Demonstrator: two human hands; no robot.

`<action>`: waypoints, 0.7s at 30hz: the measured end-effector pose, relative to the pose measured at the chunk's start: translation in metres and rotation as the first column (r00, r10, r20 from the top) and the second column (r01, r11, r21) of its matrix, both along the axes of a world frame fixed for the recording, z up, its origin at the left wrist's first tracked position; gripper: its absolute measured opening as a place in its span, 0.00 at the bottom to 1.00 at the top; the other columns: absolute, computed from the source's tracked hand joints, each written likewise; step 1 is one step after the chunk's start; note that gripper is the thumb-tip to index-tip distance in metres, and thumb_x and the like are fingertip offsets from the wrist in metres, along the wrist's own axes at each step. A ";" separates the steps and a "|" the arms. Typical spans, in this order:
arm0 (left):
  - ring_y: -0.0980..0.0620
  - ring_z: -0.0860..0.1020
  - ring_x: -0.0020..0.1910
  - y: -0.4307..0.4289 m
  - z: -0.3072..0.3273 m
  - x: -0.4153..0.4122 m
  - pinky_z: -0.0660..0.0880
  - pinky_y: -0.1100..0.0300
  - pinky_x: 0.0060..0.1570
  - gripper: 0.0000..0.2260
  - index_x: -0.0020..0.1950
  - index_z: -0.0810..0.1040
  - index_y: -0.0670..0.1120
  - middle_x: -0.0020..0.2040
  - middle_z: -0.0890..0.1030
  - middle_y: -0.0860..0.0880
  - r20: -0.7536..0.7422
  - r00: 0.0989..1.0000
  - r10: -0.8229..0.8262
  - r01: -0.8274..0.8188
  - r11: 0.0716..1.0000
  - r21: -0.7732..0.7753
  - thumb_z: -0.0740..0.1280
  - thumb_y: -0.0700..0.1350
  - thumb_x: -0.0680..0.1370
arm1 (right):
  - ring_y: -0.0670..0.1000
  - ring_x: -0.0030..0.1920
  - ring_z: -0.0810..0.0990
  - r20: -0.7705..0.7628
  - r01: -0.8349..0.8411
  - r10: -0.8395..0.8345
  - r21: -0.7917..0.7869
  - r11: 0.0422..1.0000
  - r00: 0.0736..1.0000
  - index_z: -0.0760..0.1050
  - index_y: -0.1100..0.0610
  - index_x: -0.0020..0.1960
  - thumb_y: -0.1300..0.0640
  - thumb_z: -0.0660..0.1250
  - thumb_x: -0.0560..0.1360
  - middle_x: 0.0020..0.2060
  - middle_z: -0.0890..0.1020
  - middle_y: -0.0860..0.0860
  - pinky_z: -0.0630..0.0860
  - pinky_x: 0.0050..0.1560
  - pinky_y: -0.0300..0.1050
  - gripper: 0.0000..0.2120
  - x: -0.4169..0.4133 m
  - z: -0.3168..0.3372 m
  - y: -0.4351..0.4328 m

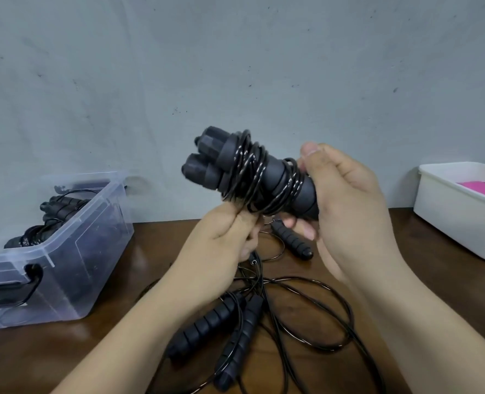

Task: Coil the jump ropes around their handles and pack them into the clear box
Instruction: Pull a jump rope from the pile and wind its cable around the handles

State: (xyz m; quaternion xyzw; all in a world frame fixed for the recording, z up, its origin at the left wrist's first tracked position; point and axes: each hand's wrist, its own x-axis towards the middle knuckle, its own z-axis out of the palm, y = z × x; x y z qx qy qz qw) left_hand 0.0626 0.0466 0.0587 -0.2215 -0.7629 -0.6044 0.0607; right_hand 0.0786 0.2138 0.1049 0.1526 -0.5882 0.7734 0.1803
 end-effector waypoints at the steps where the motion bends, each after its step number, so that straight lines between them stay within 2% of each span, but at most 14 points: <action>1: 0.45 0.64 0.34 0.002 -0.003 0.000 0.63 0.47 0.35 0.14 0.44 0.74 0.48 0.37 0.68 0.42 0.029 0.999 -0.024 0.023 0.999 0.030 0.58 0.52 0.86 | 0.53 0.26 0.74 -0.023 0.065 -0.065 0.038 0.997 0.998 0.73 0.59 0.40 0.52 0.62 0.88 0.32 0.75 0.58 0.70 0.22 0.39 0.20 -0.004 -0.004 0.000; 3: 0.50 0.67 0.35 0.009 -0.006 0.001 0.66 0.54 0.34 0.07 0.52 0.80 0.53 0.41 0.73 0.44 0.096 0.993 -0.071 0.061 0.993 0.106 0.63 0.50 0.83 | 0.54 0.30 0.76 -0.139 0.245 -0.219 0.216 0.945 0.966 0.72 0.58 0.41 0.49 0.60 0.89 0.33 0.77 0.56 0.73 0.29 0.46 0.20 -0.012 -0.015 -0.002; 5: 0.52 0.68 0.36 0.012 -0.008 -0.001 0.64 0.57 0.33 0.11 0.56 0.84 0.51 0.45 0.77 0.47 0.220 0.964 -0.149 0.090 0.961 0.260 0.70 0.49 0.76 | 0.54 0.38 0.76 -0.308 0.414 -0.313 0.359 0.836 0.898 0.71 0.56 0.42 0.49 0.58 0.89 0.37 0.76 0.53 0.74 0.39 0.53 0.19 -0.017 -0.026 -0.005; 7: 0.52 0.69 0.37 0.011 -0.005 -0.005 0.62 0.57 0.32 0.16 0.54 0.84 0.49 0.42 0.74 0.49 0.287 0.932 -0.222 0.116 0.931 0.345 0.73 0.54 0.70 | 0.51 0.42 0.75 -0.442 0.515 -0.331 0.406 0.755 0.834 0.70 0.58 0.44 0.53 0.59 0.89 0.42 0.74 0.51 0.72 0.44 0.47 0.16 -0.019 -0.034 -0.009; 10: 0.52 0.69 0.40 0.005 0.004 -0.005 0.61 0.55 0.35 0.21 0.58 0.83 0.51 0.43 0.76 0.51 0.239 0.934 -0.266 0.171 0.919 0.354 0.71 0.65 0.75 | 0.46 0.46 0.73 -0.560 0.579 -0.310 0.400 0.711 0.768 0.72 0.61 0.47 0.59 0.59 0.88 0.46 0.73 0.53 0.68 0.47 0.36 0.12 -0.019 -0.043 -0.017; 13: 0.47 0.70 0.46 -0.001 0.009 -0.001 0.61 0.52 0.37 0.23 0.55 0.82 0.51 0.48 0.78 0.48 0.195 0.969 -0.154 0.086 0.945 0.317 0.68 0.70 0.77 | 0.46 0.49 0.72 -0.611 0.590 -0.280 0.392 0.706 0.741 0.73 0.62 0.51 0.58 0.58 0.87 0.50 0.72 0.54 0.70 0.47 0.40 0.10 -0.023 -0.054 -0.027; 17: 0.49 0.79 0.47 -0.002 0.009 0.007 0.72 0.55 0.40 0.11 0.52 0.83 0.52 0.49 0.82 0.47 0.193 0.981 -0.008 -0.060 0.938 0.341 0.69 0.59 0.82 | 0.51 0.45 0.71 -0.601 0.566 -0.234 0.451 0.690 0.764 0.72 0.63 0.54 0.56 0.56 0.88 0.53 0.70 0.54 0.72 0.42 0.49 0.11 -0.026 -0.071 -0.035; 19: 0.49 0.80 0.48 -0.008 0.006 0.008 0.74 0.52 0.44 0.11 0.54 0.85 0.50 0.50 0.84 0.47 0.201 0.978 0.057 -0.126 0.929 0.348 0.69 0.57 0.83 | 0.52 0.46 0.73 -0.578 0.536 -0.192 0.514 0.670 0.793 0.72 0.61 0.57 0.54 0.57 0.89 0.56 0.70 0.52 0.75 0.43 0.55 0.11 -0.024 -0.077 -0.038; 21: 0.53 0.81 0.47 -0.019 0.003 0.010 0.77 0.58 0.42 0.14 0.58 0.84 0.43 0.48 0.84 0.48 0.203 0.969 0.137 -0.200 0.922 0.331 0.69 0.53 0.83 | 0.52 0.49 0.75 -0.536 0.481 -0.137 0.580 0.657 0.833 0.72 0.58 0.60 0.52 0.57 0.89 0.60 0.70 0.50 0.78 0.45 0.58 0.10 -0.019 -0.083 -0.042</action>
